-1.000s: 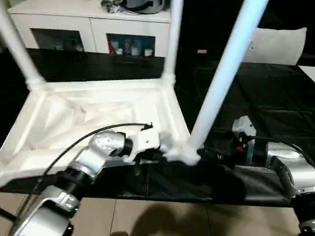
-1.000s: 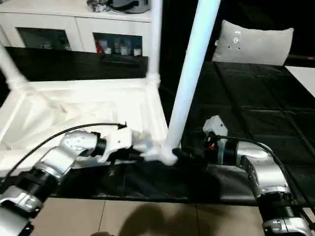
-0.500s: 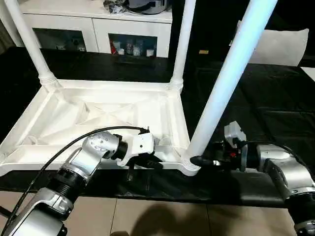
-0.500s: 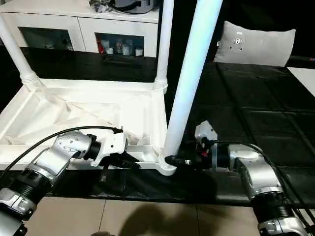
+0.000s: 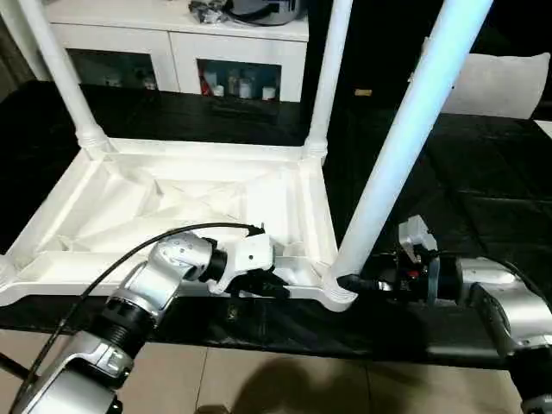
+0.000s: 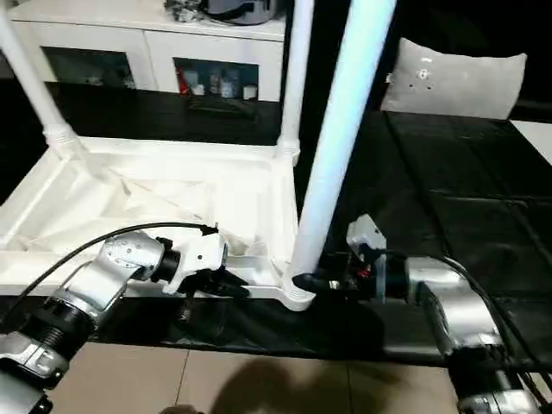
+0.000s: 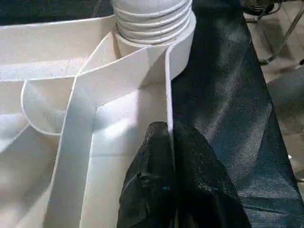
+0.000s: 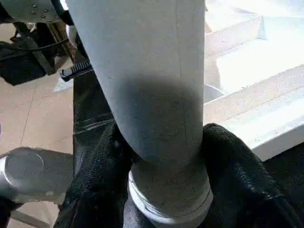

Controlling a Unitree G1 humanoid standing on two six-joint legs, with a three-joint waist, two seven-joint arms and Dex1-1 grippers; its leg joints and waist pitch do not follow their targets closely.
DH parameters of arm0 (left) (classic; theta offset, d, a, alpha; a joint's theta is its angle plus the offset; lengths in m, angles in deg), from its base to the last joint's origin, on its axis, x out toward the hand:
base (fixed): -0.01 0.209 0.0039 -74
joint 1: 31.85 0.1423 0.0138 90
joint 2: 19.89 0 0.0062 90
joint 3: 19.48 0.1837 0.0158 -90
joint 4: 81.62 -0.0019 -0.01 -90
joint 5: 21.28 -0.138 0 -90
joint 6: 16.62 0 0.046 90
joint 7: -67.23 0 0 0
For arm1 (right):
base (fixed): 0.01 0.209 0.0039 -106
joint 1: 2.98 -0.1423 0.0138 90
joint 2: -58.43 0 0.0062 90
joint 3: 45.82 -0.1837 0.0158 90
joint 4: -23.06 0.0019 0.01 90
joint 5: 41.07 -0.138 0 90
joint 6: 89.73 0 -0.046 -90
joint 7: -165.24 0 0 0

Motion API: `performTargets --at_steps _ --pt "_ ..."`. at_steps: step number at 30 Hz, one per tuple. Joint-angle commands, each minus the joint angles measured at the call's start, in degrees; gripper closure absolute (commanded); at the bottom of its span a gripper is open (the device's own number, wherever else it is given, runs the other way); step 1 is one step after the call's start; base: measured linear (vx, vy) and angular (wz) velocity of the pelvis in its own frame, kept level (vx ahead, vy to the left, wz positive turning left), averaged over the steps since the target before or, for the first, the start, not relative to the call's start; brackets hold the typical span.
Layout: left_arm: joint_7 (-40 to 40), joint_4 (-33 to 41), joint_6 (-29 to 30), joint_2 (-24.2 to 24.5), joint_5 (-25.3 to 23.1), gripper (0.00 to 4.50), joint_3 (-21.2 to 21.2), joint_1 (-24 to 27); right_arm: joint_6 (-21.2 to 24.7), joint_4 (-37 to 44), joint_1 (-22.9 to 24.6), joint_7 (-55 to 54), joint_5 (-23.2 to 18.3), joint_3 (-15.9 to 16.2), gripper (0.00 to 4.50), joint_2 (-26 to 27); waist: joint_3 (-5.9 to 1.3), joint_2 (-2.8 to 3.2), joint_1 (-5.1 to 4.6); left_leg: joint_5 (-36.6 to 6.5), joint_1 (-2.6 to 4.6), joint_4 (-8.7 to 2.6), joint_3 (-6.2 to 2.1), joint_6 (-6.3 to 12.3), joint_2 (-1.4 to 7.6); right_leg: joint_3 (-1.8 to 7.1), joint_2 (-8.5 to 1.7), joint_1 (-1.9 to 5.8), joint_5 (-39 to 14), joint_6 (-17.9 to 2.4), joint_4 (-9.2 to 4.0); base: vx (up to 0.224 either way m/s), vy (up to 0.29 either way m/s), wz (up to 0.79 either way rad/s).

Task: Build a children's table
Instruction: Rotate leg to tighten

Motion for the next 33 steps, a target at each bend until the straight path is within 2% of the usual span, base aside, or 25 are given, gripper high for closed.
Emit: performTargets --at_steps 1,4,6,7,8,9,10,11,12,13,14,15,16,17,18,19,20,21,23,24,30,31,32,33 --pt "4.4 -0.4 2.4 -2.8 0.2 4.5 0.8 1.1 2.3 2.7 1.6 0.4 -2.6 1.5 2.53 1.5 -2.85 -0.58 -0.29 -11.5 0.53 -3.4 -0.83 2.86 3.61 3.08 -5.5 2.14 -16.4 -9.6 -4.44 0.0 0.0 0.0" --pt "7.1 0.5 5.2 -4.8 0.4 4.5 0.1 1.0 3.7 3.1 2.4 -4.4 -1.7 1.1 2.53 3.0 -2.72 -0.5 -0.29 -13.2 0.63 -3.63 -1.04 2.43 3.56 3.03 -5.66 1.95 -21.1 -8.3 -4.93 0.0 0.0 0.0" --pt "9.9 1.2 8.0 -6.9 0.4 4.5 -0.5 0.9 4.0 2.0 2.4 -11.3 0.4 0.1 2.53 5.5 -2.56 -0.38 -0.74 -15.7 0.94 -3.86 -1.25 1.25 3.57 3.08 -5.85 1.74 -23.8 -8.1 -5.23 0.0 0.0 0.0" --pt "11.2 1.3 9.1 -8.0 0.4 4.5 -0.7 0.7 4.2 0.6 1.8 -16.0 1.5 -0.8 2.53 7.4 -2.57 -0.44 -1.03 -15.9 0.7 -3.96 -1.35 1.01 3.55 3.04 -5.82 1.87 -24.1 -7.9 -5.16 0.0 0.0 0.0" --pt "12.9 1.3 10.6 -9.5 0.3 4.5 -1.2 0.4 4.3 -1.2 0.7 -21.5 2.6 -2.1 2.53 9.9 -2.52 -0.11 -1.38 -16.1 0.46 -4.2 -1.61 0.3 3.44 2.91 -5.85 1.89 -25.1 -7.2 -5.23 0.0 0.0 0.0" --pt "14.4 1.3 11.9 -10.8 0.2 4.5 -1.5 0.1 4.3 -2.7 -0.3 -25.9 3.4 -3.1 2.53 11.9 -2.47 -0.27 -1.82 -17.1 0.62 -4.26 -1.55 -0.02 3.44 2.91 -5.85 1.67 -26.2 -7.0 -5.49 0.0 0.0 0.0" --pt "17.1 0.9 13.6 -12.8 -0.2 4.5 -2.1 -0.5 4.5 -4.9 -1.8 -32.2 4.4 -4.5 2.54 14.6 -2.6 -0.37 -2.93 -17.5 0.08 -4.35 -1.94 -0.94 3.15 2.52 -5.91 2.19 -27.7 -6.2 -5.4 0.0 0.0 0.0" --pt "17.1 0.9 13.6 -12.8 -0.2 4.5 -2.1 -0.5 4.5 -4.9 -1.8 -32.2 4.4 -4.5 2.54 14.6 -2.6 -0.37 -2.93 -17.5 0.08 -4.35 -1.94 -0.94 3.15 2.52 -5.91 2.19 -27.7 -6.2 -5.4 0.0 0.0 0.0" --pt "18.5 0.6 14.2 -13.7 -0.4 4.5 -2.4 -0.9 4.6 -5.7 -2.5 -35.0 4.8 -5.1 2.54 15.7 -2.45 -0.42 -3.68 -18.3 0.32 -4.23 -1.79 -0.86 2.98 2.61 -5.88 1.76 -29.1 -5.6 -5.85 0.0 0.0 0.0" --pt "21.1 -0.3 15.1 -15.3 -0.9 4.5 -2.8 -1.7 5.0 -7.8 -4.0 -40.1 5.5 -6.2 2.54 17.5 -2.59 -0.29 -3.9 -18.4 0.64 -3.93 -1.73 -0.28 2.83 2.71 -6.06 1.63 -29.9 -5.5 -6.16 0.0 0.0 0.0" --pt "23.4 -1.1 16.0 -16.8 -1.2 4.5 -3.2 -2.4 5.0 -9.9 -5.4 -44.7 5.6 -7.4 2.54 19.2 -2.5 -0.18 -4.3 -17.8 0.33 -3.96 -1.68 0.18 2.75 2.72 -5.89 1.62 -29.5 -5.6 -6.19 0.0 0.0 0.0" --pt "23.7 -1.2 16.1 -16.9 -1.3 4.5 -3.3 -2.5 5.0 -10.1 -5.5 -45.2 5.7 -7.6 2.54 19.4 -2.49 -0.18 -4.55 -17.9 0.42 -3.92 -1.6 0.09 2.76 2.76 -5.79 1.39 -29.7 -5.6 -6.29 0.0 0.0 0.0" --pt "27.3 -2.7 16.9 -18.8 -1.8 4.5 -4.0 -3.6 3.5 -12.5 -7.3 -49.5 5.6 -8.7 2.54 21.5 -2.7 -0.26 -4.71 -17.3 0.2 -3.94 -1.77 0.17 2.68 2.65 -5.81 1.83 -29.3 -5.2 -6.16 0.0 0.0 0.0" --pt "28.2 -3.0 17.2 -19.3 -2.0 4.5 -4.2 -3.9 2.9 -13.0 -7.7 -50.5 5.7 -8.9 2.54 22.0 -2.76 -0.11 -4.86 -16.8 0.21 -3.94 -1.61 0.23 2.77 2.78 -5.7 1.58 -27.2 -5.7 -6.0 0.0 0.0 0.0" --pt "29.3 -3.4 17.3 -19.8 -2.3 4.5 -4.3 -4.4 1.7 -13.2 -8.0 -51.1 6.0 -8.7 1.98 22.6 -2.95 -0.21 -4.8 -15.7 0.18 -3.87 -1.54 0.45 2.8 2.86 -5.66 1.76 -24.3 -6.3 -5.75 0.0 0.0 0.0" --pt "30.0 -3.4 17.6 -20.1 -2.7 4.5 -4.5 -4.6 0.9 -13.1 -8.1 -51.7 6.7 -8.7 1.84 23.3 -2.99 -0.2 -4.74 -15.0 0.15 -3.81 -1.45 0.7 2.83 2.97 -5.64 1.78 -22.4 -6.8 -5.6 0.0 0.0 0.0" --pt "30.3 -3.5 17.6 -20.1 -3.3 4.5 -4.4 -4.8 0.7 -12.8 -8.1 -51.7 6.8 -8.8 1.84 23.9 -3.05 -0.19 -4.59 -13.6 0.17 -3.71 -1.27 1.27 2.88 3.09 -5.5 1.81 -18.6 -7.9 -5.25 0.0 0.0 0.0" --pt "30.3 -3.5 17.6 -20.1 -3.3 4.5 -4.4 -4.8 0.7 -12.8 -8.1 -51.7 6.8 -8.8 1.84 23.9 -3.09 -0.14 -4.54 -13.1 0.23 -3.67 -1.23 1.57 2.92 3.13 -5.48 1.81 -17.2 -8.5 -5.13 0.0 0.0 0.0" --pt "30.1 -3.5 17.1 -19.2 -4.8 4.5 -3.9 -4.9 -0.4 -11.8 -7.7 -50.8 6.5 -9.2 1.57 24.9 -3.23 -0.11 -4.13 -10.6 -0.08 -3.53 -1.08 2.66 2.86 3.1 -5.43 2.26 -12.3 -9.8 -4.53 0.0 0.0 0.0" --pt "29.7 -3.6 16.7 -18.6 -5.1 4.5 -3.6 -4.8 -1.4 -11.6 -7.4 -50.4 6.6 -9.1 1.44 24.3 -3.21 -0.06 -4.06 -10.0 -0.23 -3.51 -1.07 2.92 2.8 3.05 -5.48 2.43 -12.0 -9.8 -4.54 0.0 0.0 0.0" --pt "28.4 -4.3 15.0 -16.6 -5.5 4.5 -3.1 -4.6 -3.8 -9.5 -5.8 -43.0 4.4 -9.1 0.96 20.7 -3.05 -0.02 -3.51 -11.3 -0.03 -3.58 -1.04 3.25 2.95 3.06 -5.44 2.45 -13.9 -9.3 -4.78 0.0 0.0 0.0" --pt "27.3 -4.2 13.9 -15.6 -5.7 4.5 -2.9 -4.4 -4.0 -8.4 -5.0 -40.2 4.1 -9.0 0.92 19.1 -2.96 0.12 -3.39 -11.8 0.01 -3.68 -1.08 3.22 3.03 3.06 -5.46 2.35 -14.5 -9.2 -4.89 0.0 0.0 0.0" --pt "26.5 -4.1 13.4 -15.0 -5.8 4.5 -2.7 -4.2 -4.0 -7.7 -4.6 -38.4 4.0 -8.8 0.68 18.0 -2.96 0.09 -3.27 -12.4 0.03 -3.69 -1.12 3.21 3.03 3.03 -5.46 2.43 -15.5 -8.7 -5.02 0.0 0.0 0.0" --pt "25.8 -4.2 13.0 -14.2 -5.8 4.5 -2.6 -4.1 -4.0 -6.9 -4.0 -35.9 3.9 -8.4 0.68 16.4 -2.9 0.02 -3.28 -12.5 -0.03 -3.77 -1.13 3.15 3.07 3.06 -5.47 2.46 -15.7 -8.6 -5.03 0.0 0.0 0.0"
